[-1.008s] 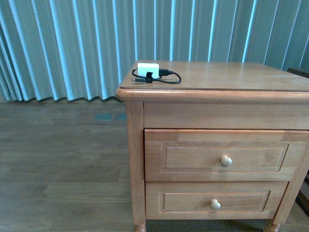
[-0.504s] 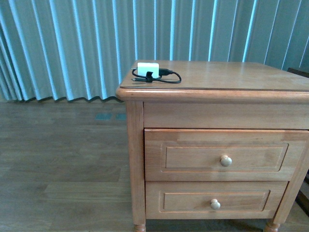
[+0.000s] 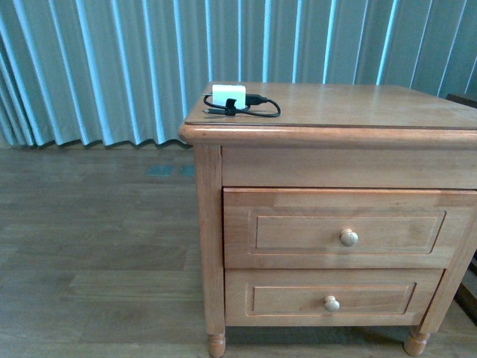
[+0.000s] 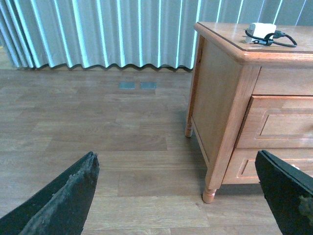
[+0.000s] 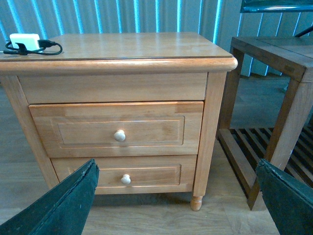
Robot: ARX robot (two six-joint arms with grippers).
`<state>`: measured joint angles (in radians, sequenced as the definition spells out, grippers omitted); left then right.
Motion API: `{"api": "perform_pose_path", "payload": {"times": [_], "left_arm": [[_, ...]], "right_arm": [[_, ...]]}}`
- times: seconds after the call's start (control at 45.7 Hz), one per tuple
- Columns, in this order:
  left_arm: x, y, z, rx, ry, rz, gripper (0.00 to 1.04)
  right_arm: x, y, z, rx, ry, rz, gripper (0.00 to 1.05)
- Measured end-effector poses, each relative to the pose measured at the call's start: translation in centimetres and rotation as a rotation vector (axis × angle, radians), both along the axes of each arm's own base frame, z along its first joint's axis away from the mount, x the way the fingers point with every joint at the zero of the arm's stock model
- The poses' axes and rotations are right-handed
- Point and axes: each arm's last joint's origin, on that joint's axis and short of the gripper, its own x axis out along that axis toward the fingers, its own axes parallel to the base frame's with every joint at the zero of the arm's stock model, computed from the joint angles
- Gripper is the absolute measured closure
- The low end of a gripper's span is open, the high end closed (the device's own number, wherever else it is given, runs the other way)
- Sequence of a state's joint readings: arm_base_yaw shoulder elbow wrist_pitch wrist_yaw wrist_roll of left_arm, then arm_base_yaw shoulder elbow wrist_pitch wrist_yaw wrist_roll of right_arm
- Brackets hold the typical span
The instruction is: Put charger into drawer
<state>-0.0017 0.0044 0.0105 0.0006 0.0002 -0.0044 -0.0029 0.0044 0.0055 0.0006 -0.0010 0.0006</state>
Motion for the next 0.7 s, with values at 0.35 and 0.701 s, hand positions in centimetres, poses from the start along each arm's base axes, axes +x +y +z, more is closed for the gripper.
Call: {"api": "perform_pose_path", "payload": {"times": [0.35,0.701], "left_arm": [[0.0,0.0,0.0,0.000,0.000,0.000,0.06],[0.0,0.0,0.0,0.000,0.000,0.000,0.06]], "right_arm": [[0.0,0.0,0.0,0.000,0.000,0.000,0.08],[1.6,1.0,-0.4,-0.087,0.059,0.224,0.08]]}}
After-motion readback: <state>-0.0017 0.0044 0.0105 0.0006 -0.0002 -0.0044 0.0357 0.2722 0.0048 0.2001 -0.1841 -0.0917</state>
